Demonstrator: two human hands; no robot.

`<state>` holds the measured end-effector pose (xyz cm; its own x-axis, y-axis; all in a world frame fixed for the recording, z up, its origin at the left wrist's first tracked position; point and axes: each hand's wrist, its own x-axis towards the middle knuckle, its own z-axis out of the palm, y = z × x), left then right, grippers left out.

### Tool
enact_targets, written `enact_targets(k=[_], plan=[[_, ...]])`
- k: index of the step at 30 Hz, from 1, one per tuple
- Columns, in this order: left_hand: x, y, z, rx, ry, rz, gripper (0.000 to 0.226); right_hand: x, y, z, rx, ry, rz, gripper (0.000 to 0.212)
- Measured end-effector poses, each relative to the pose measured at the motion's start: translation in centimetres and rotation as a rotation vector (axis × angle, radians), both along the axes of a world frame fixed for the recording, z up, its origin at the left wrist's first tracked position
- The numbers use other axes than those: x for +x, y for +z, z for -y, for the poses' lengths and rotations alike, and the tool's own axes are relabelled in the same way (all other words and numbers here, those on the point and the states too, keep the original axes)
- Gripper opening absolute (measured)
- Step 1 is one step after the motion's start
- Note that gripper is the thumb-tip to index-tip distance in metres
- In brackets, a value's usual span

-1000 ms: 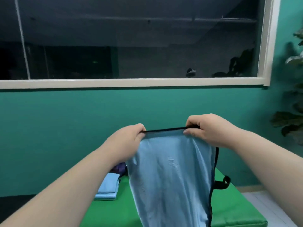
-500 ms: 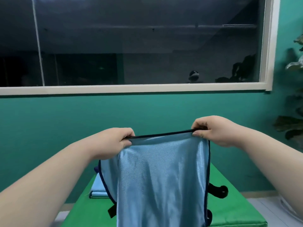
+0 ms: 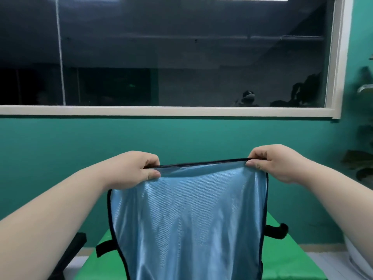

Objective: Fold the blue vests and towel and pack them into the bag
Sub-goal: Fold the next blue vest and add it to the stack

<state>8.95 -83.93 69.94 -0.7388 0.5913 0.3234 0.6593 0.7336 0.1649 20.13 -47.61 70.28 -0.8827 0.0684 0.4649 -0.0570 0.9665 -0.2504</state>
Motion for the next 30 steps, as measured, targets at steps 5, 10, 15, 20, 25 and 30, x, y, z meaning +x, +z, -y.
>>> enact_targets(k=[5,10,15,20,25,30], plan=[[-0.4,0.1,1.7,-0.048,-0.014,0.048,0.011,0.0,-0.4,-1.5,-0.080,0.036,0.029,0.011],[-0.8,0.0,2.1,-0.153,0.054,0.033,0.016,0.0,-0.6,-2.5,-0.135,0.089,0.063,0.008],[-0.7,0.2,2.5,-0.190,0.055,0.064,0.007,0.2,-0.4,-3.3,-0.119,0.059,0.052,0.010],[-1.4,0.6,2.7,-0.099,0.118,-0.011,0.011,0.5,-0.4,-3.7,-0.106,0.044,0.035,0.009],[-1.2,1.0,2.6,-0.091,0.105,-0.008,0.012,0.5,-0.9,-4.2,-0.069,0.027,0.079,0.012],[-1.0,0.8,3.0,-0.123,0.065,0.072,0.012,1.1,-0.9,-4.8,-0.077,0.029,0.085,0.016]])
